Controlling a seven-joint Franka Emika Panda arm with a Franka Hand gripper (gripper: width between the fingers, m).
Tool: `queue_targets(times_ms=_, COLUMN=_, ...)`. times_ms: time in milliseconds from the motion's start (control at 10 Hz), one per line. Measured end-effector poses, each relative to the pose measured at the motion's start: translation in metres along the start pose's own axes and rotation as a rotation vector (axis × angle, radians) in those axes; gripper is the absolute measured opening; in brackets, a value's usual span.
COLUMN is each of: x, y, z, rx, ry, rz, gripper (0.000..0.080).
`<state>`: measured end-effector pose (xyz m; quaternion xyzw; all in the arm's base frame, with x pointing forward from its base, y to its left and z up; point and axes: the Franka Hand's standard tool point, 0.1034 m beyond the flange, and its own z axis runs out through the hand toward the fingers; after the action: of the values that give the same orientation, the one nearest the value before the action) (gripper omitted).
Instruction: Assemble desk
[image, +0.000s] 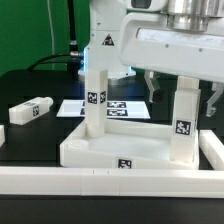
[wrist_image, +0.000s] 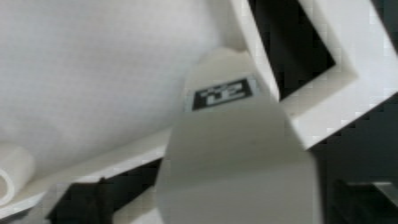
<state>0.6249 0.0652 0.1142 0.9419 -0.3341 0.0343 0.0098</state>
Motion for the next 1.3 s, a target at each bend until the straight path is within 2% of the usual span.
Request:
queue_targets(times_ms=200, x=-0.014, y=0.022, z=-0.018, rx=0.032, ry=-0.011, rz=-0.049, gripper=0.0648)
queue_targets(times_ms=300, x=-0.017, y=0.038, z=-0.024, rx=0.034, ry=-0.025, rz=-0.077, gripper=0.0648)
queue_targets(times_ms=400, x=-0.012, y=0.053, z=-0.028, rx=0.028, ry=-0.035, rz=-0.090, gripper=0.0649)
queue_targets(times_ms=500, x=-0.006, y=0.059, z=-0.028, rx=0.031, ry=-0.036, rz=-0.082, gripper=0.0649)
queue_targets(times_ms=900, x=-0.007, y=0.060, z=-0.026, rx=0.029, ry=-0.037, rz=-0.102, gripper=0.0649)
queue_targets(times_ms=1000, x=-0.002, y=0.077, z=-0.024, rx=0.039, ry=-0.028, rz=-0.174, gripper=0.0649)
queue_targets(times_ms=1100, x=0.007, y=0.108, z=-0.021, rx=0.046, ry=-0.032, rz=-0.215, gripper=0.0649)
queue_targets(times_ms=1200, x=0.018, y=0.138, z=-0.019, rx=0.042, ry=-0.037, rz=-0.224, gripper=0.0649)
queue_targets(times_ms=1300, x=0.030, y=0.155, z=-0.017, rx=0.040, ry=-0.028, rz=-0.218, gripper=0.0649)
